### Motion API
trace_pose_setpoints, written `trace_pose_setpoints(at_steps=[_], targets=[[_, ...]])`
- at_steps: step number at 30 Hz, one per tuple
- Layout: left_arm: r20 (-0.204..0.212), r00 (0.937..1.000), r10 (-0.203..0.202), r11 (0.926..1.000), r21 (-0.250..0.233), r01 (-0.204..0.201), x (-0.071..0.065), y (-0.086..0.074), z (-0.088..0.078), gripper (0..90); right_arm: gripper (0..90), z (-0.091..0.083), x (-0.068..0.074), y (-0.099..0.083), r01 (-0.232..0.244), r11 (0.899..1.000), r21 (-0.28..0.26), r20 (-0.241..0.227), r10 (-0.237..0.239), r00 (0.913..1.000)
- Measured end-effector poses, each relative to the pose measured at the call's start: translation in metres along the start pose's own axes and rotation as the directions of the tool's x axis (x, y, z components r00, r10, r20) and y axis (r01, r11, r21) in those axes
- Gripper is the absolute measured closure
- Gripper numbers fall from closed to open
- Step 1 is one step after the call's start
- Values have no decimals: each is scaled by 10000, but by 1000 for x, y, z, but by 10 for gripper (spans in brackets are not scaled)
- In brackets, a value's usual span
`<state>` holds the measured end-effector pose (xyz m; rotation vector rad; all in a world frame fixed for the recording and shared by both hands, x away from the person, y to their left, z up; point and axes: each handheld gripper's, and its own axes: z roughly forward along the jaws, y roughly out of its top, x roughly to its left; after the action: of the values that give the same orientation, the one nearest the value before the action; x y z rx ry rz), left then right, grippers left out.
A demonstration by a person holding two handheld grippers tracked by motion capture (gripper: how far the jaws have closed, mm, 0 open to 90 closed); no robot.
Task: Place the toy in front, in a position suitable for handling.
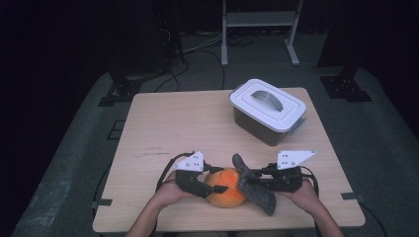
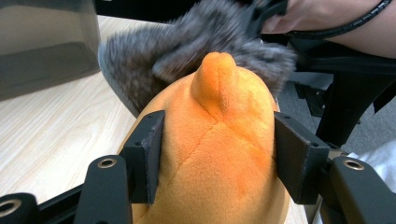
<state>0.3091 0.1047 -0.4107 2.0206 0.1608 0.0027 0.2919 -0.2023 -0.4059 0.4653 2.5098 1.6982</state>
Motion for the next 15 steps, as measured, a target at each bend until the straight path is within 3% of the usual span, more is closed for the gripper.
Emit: trace_pose_setpoints(at_steps=[3,5,7,13,15], targets=[[-44,10000,16,10000,-51,-16,0,0,1,405,741,4,5,8,200,9993,-307,-206,-206,9996],[-63,10000,13,10000,-44,-13,0,0,1,412,741,9,7,8,359,9993,-93,-172,-360,9992],[-161,9999,26,9999,-121,-28,0,0,-1,425,740,9,5,6,292,9995,-112,-146,-293,9995],[-537,9985,-118,9996,-269,103,3,1,-6,430,740,5,-5,-5,88,9984,553,368,-108,9993],[-547,9985,-83,9996,-274,68,2,1,-5,430,741,4,-4,-3,25,9997,234,302,-32,9995]])
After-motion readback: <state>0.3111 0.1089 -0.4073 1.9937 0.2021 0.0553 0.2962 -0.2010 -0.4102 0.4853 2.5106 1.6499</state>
